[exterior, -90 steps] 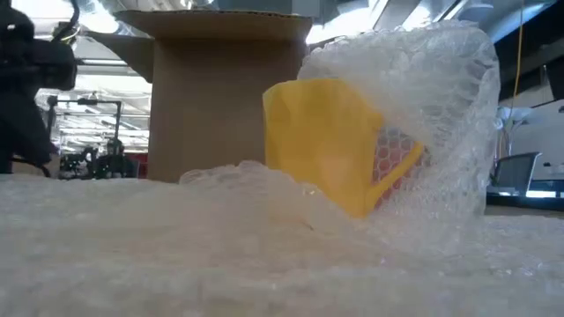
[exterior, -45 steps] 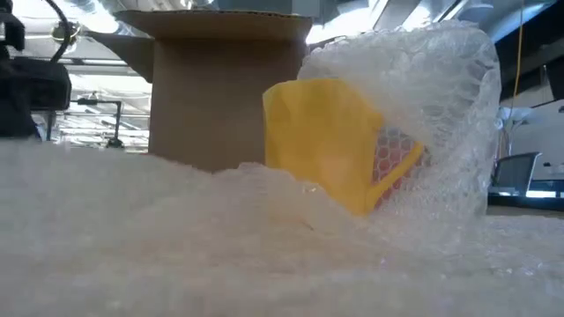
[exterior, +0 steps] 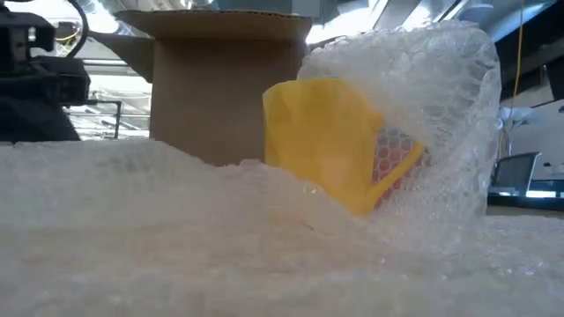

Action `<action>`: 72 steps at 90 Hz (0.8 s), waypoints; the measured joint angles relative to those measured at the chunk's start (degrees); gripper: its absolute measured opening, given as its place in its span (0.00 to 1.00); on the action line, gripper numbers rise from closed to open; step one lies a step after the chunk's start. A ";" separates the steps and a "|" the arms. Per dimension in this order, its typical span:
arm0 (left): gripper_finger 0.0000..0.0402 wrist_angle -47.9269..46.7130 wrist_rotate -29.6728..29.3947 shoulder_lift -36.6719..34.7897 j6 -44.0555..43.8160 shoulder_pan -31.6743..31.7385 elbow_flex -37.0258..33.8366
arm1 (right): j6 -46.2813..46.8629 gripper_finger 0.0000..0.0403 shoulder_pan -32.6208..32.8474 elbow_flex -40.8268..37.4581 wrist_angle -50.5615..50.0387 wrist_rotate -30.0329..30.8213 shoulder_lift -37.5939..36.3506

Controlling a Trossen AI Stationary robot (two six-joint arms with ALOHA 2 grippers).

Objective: Wrap mug
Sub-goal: Wrap the yellow mug with bubble wrap

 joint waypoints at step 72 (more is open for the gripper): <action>0.00 30.91 4.78 3.09 28.10 3.21 1.94 | -2.59 0.12 -0.07 0.00 0.52 2.06 0.00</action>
